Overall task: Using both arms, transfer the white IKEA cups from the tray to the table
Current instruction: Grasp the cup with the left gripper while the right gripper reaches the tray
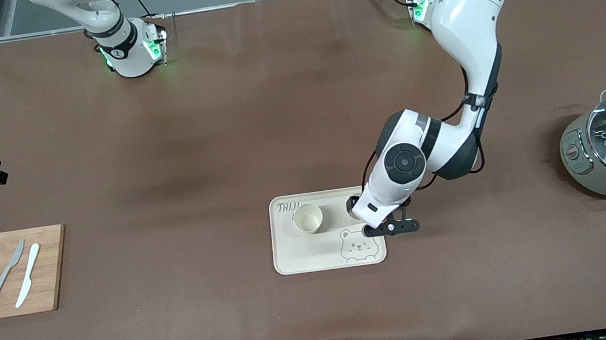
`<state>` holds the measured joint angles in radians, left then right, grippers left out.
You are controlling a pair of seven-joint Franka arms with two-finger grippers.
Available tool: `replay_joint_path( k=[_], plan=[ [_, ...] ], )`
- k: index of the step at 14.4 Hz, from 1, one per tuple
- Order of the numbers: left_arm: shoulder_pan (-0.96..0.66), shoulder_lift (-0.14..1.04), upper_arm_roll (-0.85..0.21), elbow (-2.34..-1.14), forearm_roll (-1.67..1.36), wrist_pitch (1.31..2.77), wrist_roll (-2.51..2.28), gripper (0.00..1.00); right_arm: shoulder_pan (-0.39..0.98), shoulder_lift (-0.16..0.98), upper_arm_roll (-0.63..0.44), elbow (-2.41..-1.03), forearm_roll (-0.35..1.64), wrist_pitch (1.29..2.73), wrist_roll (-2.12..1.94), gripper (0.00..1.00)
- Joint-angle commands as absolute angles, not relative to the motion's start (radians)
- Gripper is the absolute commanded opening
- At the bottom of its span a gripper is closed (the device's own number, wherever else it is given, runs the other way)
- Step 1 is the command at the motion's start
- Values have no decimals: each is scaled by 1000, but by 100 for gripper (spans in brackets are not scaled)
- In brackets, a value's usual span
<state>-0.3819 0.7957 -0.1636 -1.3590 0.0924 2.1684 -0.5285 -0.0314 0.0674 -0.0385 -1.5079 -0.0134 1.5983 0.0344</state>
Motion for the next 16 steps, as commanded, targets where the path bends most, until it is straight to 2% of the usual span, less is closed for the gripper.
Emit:
replay_joint_path(
  k=[1,3,5,8,11,12,16],
  plan=[
    [-394,811,-153,-1344,129,2183,-545,100,-49,89,-41,-1479,28,1583,29,100],
    [-394,819,-153,-1344,132,2183,-543,100,-25,98,-32,-1494,44,1560,11,100],
    [-394,827,-153,-1344,132,2183,-545,100,76,104,-23,-1488,57,1581,63,100],
    [-405,845,-153,-1344,132,2183,-545,100,187,182,-21,-1474,104,1675,126,100],
    [-410,854,-153,-1344,120,2209,-558,100,258,311,-20,-1399,133,1750,251,100],
    [-407,848,-150,-1342,109,2221,-631,1,288,351,-20,-1373,132,1756,277,100],
    [-419,853,-152,-1342,169,2229,-646,0,368,486,-21,-1292,130,1864,408,100]
  ],
)
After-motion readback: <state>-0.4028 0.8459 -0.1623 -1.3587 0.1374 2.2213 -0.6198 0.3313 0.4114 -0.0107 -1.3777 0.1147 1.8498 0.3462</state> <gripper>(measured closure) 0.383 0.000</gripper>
